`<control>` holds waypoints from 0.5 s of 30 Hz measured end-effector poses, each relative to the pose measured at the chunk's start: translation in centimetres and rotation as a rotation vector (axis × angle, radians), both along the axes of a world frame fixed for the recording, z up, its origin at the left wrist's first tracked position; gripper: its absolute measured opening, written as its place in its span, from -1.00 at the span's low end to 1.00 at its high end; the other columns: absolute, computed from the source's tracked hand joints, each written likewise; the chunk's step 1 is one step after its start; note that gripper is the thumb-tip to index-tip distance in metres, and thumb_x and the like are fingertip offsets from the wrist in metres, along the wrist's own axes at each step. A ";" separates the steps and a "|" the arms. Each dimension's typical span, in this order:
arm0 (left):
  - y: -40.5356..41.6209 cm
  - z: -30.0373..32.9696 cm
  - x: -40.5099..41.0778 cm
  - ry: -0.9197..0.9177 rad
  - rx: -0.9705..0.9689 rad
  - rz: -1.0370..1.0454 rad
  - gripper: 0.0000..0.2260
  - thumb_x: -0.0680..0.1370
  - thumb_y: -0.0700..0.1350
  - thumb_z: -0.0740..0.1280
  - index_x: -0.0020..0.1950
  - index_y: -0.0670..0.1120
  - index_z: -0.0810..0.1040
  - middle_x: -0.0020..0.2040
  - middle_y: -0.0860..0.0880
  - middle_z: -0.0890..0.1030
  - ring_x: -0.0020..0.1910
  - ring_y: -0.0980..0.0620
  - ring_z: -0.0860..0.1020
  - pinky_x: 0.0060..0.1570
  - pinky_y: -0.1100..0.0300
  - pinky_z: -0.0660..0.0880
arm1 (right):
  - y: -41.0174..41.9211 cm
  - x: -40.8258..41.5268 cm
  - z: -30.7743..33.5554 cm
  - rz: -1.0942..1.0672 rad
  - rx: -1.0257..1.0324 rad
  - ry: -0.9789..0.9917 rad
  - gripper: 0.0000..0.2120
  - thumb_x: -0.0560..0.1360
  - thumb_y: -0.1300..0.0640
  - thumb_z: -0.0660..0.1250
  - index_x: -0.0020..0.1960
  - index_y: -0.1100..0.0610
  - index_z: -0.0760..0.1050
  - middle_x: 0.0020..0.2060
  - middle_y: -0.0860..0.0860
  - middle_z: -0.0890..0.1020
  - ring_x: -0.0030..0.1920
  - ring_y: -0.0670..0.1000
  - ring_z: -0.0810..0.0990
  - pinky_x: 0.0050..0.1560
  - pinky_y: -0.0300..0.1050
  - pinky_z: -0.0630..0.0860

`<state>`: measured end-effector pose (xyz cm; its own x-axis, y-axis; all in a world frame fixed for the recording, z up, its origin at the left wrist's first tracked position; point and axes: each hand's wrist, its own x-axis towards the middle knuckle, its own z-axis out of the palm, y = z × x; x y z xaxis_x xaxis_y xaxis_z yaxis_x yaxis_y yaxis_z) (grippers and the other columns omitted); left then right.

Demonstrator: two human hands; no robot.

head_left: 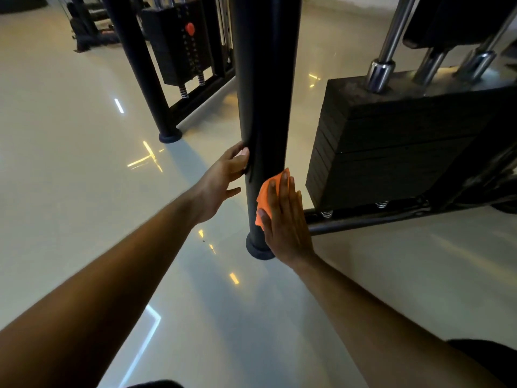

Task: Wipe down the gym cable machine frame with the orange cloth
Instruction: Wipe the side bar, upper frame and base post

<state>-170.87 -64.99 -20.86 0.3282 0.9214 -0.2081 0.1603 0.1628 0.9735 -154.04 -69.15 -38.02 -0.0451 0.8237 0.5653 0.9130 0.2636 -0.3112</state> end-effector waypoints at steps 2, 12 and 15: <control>-0.1 -1.1 0.3 0.001 -0.005 -0.009 -0.49 0.75 0.19 0.17 0.70 0.16 0.21 0.60 0.11 0.38 0.61 -0.05 0.34 0.59 -0.23 0.27 | 0.8 -1.7 2.3 0.011 0.065 0.103 -0.27 0.80 -0.14 0.13 0.76 0.07 -0.20 0.76 0.14 -0.19 0.76 0.25 -0.09 0.68 0.36 0.13; 0.1 -7.2 0.5 -0.005 0.041 0.000 -0.48 0.75 0.20 0.17 0.71 0.20 0.17 0.68 0.12 0.29 0.63 0.02 0.31 0.63 -0.22 0.20 | 0.6 -1.0 -7.8 -0.048 -0.007 0.055 -0.18 0.78 -0.08 0.21 0.76 -0.02 -0.33 0.76 0.17 -0.12 0.76 0.26 -0.06 0.62 0.38 0.21; 0.2 -8.6 0.9 0.016 0.045 -0.011 -0.50 0.75 0.22 0.12 0.69 0.18 0.19 0.65 0.14 0.34 0.61 0.00 0.34 0.60 -0.20 0.26 | 0.9 -2.8 -5.5 -0.004 0.045 0.232 -0.24 0.79 -0.12 0.12 0.76 0.01 -0.30 0.77 0.12 -0.15 0.76 0.25 -0.03 0.67 0.34 0.17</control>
